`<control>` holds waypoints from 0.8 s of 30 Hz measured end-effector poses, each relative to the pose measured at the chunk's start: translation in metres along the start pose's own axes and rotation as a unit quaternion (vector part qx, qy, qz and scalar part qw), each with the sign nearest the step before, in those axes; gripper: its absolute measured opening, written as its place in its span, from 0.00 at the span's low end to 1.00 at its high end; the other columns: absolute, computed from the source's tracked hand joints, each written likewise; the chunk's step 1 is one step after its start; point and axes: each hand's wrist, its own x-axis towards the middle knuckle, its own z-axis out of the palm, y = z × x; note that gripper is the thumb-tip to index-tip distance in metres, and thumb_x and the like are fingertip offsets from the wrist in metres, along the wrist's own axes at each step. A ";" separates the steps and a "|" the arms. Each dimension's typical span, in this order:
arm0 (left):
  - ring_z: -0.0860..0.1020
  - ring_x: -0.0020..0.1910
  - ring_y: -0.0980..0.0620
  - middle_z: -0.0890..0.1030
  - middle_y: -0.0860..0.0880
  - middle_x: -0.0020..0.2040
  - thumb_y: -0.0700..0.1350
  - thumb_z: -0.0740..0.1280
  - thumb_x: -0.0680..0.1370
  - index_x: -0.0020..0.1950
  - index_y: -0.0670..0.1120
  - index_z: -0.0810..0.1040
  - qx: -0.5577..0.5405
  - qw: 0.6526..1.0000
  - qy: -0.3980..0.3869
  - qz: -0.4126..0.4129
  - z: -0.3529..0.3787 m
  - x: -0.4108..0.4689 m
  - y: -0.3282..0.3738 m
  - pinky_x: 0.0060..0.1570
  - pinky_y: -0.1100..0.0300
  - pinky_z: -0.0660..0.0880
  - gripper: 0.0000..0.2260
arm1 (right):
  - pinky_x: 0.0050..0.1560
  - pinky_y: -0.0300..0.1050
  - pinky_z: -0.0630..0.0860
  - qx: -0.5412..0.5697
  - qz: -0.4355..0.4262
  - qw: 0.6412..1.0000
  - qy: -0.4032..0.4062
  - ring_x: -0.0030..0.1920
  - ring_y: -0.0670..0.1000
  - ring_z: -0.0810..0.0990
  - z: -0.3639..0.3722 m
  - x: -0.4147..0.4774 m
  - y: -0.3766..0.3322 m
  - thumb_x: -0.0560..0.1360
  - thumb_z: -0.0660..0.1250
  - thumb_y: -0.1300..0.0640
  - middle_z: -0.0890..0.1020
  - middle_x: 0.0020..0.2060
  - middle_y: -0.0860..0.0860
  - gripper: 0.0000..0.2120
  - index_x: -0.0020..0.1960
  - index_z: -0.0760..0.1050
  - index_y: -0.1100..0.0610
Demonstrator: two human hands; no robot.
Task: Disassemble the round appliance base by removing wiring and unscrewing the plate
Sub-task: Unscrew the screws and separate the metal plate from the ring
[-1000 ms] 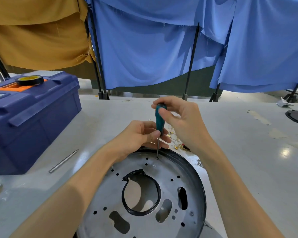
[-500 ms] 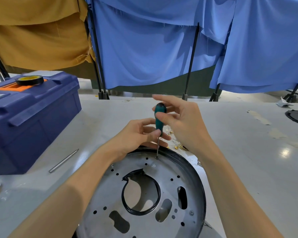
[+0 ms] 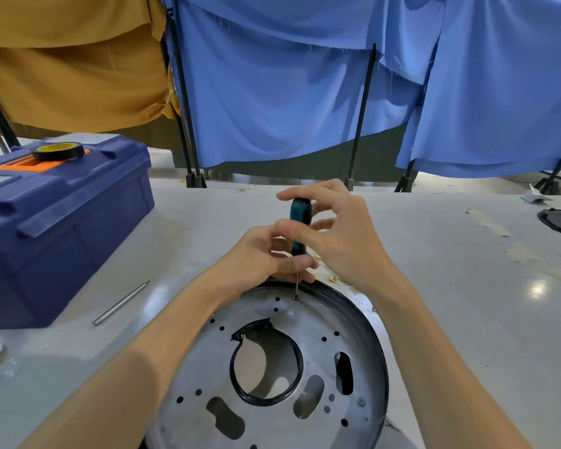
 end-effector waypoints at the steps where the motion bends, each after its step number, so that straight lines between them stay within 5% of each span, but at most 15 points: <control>1: 0.83 0.49 0.39 0.84 0.40 0.51 0.42 0.70 0.75 0.62 0.43 0.76 -0.005 1.000 -0.009 0.002 -0.001 -0.001 0.001 0.52 0.50 0.80 0.16 | 0.49 0.37 0.77 -0.005 0.001 1.000 0.004 0.49 0.46 0.78 0.000 0.000 0.000 0.72 0.74 0.58 0.79 0.50 0.49 0.15 0.58 0.80 0.49; 4: 0.83 0.51 0.40 0.84 0.40 0.52 0.40 0.65 0.78 0.62 0.40 0.76 -0.016 1.000 -0.026 0.001 -0.004 -0.003 -0.001 0.55 0.49 0.79 0.13 | 0.53 0.40 0.79 0.056 0.018 0.998 0.001 0.51 0.46 0.81 -0.005 0.002 0.001 0.75 0.68 0.67 0.83 0.48 0.49 0.17 0.60 0.79 0.53; 9: 0.84 0.47 0.41 0.84 0.42 0.48 0.41 0.72 0.74 0.60 0.42 0.77 0.006 1.000 0.000 -0.003 0.000 0.000 0.000 0.50 0.53 0.81 0.15 | 0.51 0.40 0.77 -0.008 0.002 1.000 -0.002 0.50 0.45 0.78 0.000 0.000 0.000 0.72 0.74 0.56 0.78 0.51 0.47 0.11 0.54 0.81 0.48; 13: 0.83 0.51 0.40 0.84 0.39 0.50 0.40 0.65 0.78 0.60 0.37 0.76 -0.012 1.000 -0.023 -0.008 -0.004 -0.002 -0.002 0.55 0.48 0.79 0.12 | 0.50 0.37 0.78 0.058 0.022 0.998 0.005 0.50 0.48 0.82 -0.005 0.003 0.002 0.75 0.68 0.67 0.83 0.48 0.50 0.15 0.59 0.79 0.54; 18: 0.84 0.47 0.41 0.85 0.42 0.47 0.40 0.70 0.76 0.59 0.42 0.78 0.015 1.000 0.011 0.003 0.000 0.000 0.000 0.50 0.50 0.81 0.12 | 0.48 0.37 0.76 -0.020 0.010 1.000 -0.003 0.50 0.45 0.77 0.001 0.000 0.002 0.71 0.75 0.55 0.78 0.51 0.48 0.15 0.56 0.80 0.48; 22: 0.83 0.51 0.41 0.84 0.40 0.51 0.41 0.63 0.80 0.62 0.39 0.76 0.000 1.000 -0.011 0.000 -0.004 -0.003 -0.001 0.55 0.48 0.79 0.12 | 0.49 0.39 0.79 0.041 0.026 0.999 0.006 0.51 0.48 0.81 -0.004 0.003 0.002 0.73 0.68 0.68 0.83 0.49 0.50 0.19 0.60 0.79 0.51; 24: 0.84 0.48 0.41 0.84 0.40 0.49 0.39 0.65 0.79 0.59 0.36 0.76 0.008 1.000 0.008 -0.005 -0.003 -0.001 -0.001 0.52 0.49 0.80 0.11 | 0.51 0.41 0.78 0.043 0.018 0.999 -0.004 0.52 0.47 0.80 -0.004 0.001 0.002 0.74 0.69 0.66 0.82 0.49 0.49 0.14 0.56 0.80 0.52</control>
